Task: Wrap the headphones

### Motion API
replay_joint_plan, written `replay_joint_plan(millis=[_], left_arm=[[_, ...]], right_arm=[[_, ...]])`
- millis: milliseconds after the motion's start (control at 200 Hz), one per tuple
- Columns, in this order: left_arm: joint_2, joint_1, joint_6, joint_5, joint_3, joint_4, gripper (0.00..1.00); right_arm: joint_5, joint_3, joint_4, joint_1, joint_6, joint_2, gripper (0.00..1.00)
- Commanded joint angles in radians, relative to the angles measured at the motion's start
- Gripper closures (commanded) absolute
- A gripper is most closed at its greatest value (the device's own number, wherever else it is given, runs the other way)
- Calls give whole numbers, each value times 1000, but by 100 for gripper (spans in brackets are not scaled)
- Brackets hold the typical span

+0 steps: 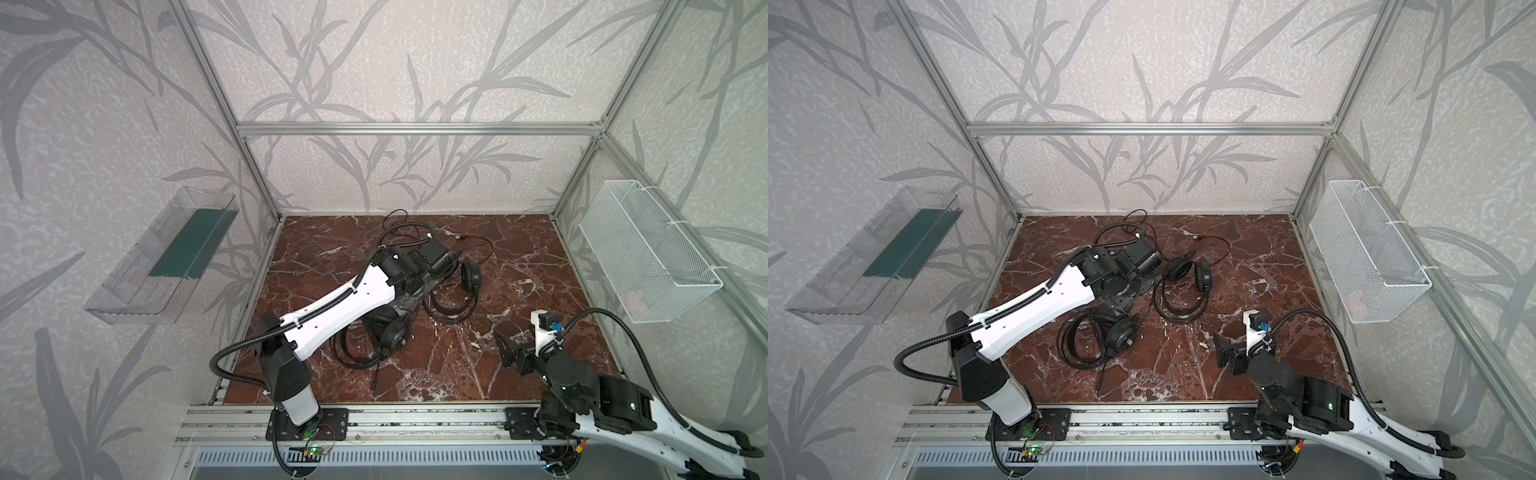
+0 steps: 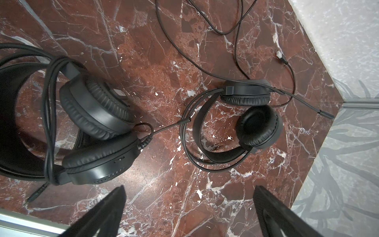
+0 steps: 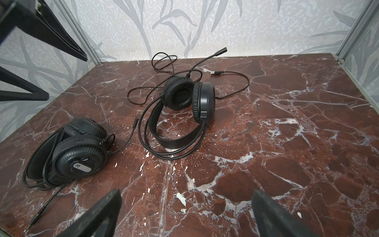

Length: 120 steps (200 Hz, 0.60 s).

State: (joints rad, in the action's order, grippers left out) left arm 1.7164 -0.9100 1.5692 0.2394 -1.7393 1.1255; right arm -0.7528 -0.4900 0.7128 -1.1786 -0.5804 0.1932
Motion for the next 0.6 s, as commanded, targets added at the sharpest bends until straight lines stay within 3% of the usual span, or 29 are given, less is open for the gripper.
replay_joint_plan(millis=[0,345,595], left_arm=[[56,-9,65,19,-63,52,1],[278,-12,129,-29,-246,162,1],[425,-12,164,-135,-318,191,1]], right_arm=[[-31,10,21,2,-16,-15,1],[-40,10,31,2,-22,-46,1],[-46,13,32,0,-24,-57,1]])
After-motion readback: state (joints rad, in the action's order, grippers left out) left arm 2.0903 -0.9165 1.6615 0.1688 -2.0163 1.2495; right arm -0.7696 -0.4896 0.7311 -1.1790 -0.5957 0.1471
